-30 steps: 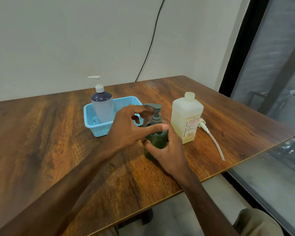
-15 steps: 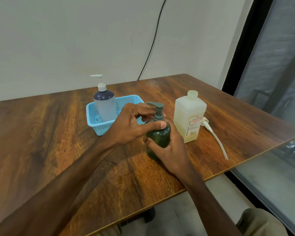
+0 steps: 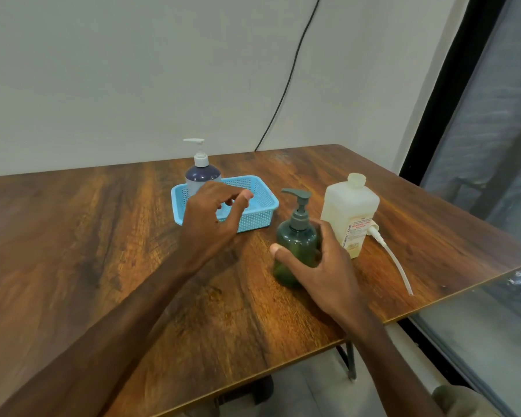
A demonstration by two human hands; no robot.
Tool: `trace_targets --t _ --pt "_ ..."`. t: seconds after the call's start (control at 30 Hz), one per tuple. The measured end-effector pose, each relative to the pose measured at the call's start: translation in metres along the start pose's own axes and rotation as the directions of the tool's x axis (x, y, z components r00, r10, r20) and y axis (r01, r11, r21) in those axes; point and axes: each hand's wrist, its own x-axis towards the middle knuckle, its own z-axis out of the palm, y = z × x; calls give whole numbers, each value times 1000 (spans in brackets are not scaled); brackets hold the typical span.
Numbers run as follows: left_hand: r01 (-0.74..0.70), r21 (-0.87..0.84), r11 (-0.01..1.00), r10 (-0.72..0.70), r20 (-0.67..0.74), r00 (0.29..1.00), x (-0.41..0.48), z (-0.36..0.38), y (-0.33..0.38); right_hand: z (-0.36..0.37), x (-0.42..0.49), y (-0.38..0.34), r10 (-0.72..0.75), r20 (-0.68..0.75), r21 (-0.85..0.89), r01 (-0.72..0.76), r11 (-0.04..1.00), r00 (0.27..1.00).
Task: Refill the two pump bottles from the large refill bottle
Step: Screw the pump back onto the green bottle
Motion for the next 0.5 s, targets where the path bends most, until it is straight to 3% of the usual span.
trace_targets --t 0.2,0.37,0.5 --pt "-84 158 984 124 -265 956 8 -13 -15 -1 16 -22 -44 16 -131 45 990 999" --pt "233 138 963 -173 -349 921 8 -10 -35 12 54 -57 -143 -112 -108 131 985 983" --pt "327 173 929 -279 -255 926 7 -11 -43 31 99 -82 -188 -227 -99 170 981 956"
